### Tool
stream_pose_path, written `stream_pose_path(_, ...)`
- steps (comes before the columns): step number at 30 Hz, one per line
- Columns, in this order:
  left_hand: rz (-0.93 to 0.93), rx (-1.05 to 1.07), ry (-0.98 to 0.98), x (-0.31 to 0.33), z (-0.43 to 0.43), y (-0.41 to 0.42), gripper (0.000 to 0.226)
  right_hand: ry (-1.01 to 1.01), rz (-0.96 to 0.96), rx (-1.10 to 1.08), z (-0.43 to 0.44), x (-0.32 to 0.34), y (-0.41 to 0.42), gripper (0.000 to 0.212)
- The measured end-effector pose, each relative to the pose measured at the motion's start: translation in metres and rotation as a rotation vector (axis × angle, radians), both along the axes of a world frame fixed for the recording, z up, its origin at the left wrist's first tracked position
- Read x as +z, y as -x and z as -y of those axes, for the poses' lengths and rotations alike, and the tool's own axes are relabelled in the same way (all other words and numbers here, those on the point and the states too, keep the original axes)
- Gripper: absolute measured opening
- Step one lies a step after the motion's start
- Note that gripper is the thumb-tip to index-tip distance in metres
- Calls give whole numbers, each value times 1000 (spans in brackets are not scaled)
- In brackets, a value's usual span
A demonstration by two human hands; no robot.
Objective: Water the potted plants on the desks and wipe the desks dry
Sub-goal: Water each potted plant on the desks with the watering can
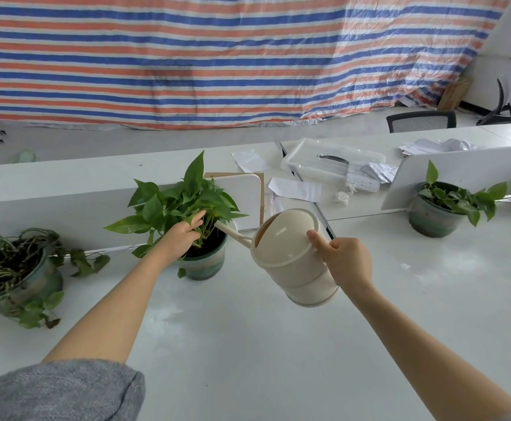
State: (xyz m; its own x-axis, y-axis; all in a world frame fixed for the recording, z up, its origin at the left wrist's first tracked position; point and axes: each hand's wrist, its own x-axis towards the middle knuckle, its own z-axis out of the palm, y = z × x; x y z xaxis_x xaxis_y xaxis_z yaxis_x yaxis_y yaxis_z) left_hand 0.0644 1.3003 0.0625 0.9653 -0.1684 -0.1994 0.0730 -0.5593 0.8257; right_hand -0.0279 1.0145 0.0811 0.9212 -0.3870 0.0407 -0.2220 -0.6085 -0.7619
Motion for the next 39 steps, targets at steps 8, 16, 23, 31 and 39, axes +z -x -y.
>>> stream_pose_path(8, -10, -8, -32, 2, -7, 0, 56, 98, -2, 27, -3, 8, 16, 63)
stream_pose_path(16, -22, -22, -44, 2, -5, -5, 53, 54, 21, 95, -23, 12, 20, 66)
stream_pose_path(23, -17, -10, -23, -3, -9, -7, 44, 86, 32, 95, -24, 16, 16, 65)
stream_pose_path(31, 4, -5, -48, -13, -9, -9, 47, 89, 44, -31, -1, 13, 11, 63)
stream_pose_path(39, 3, -7, 40, -15, 6, 20, 40, -95, 113, -129, 29, -20, 6, 58)
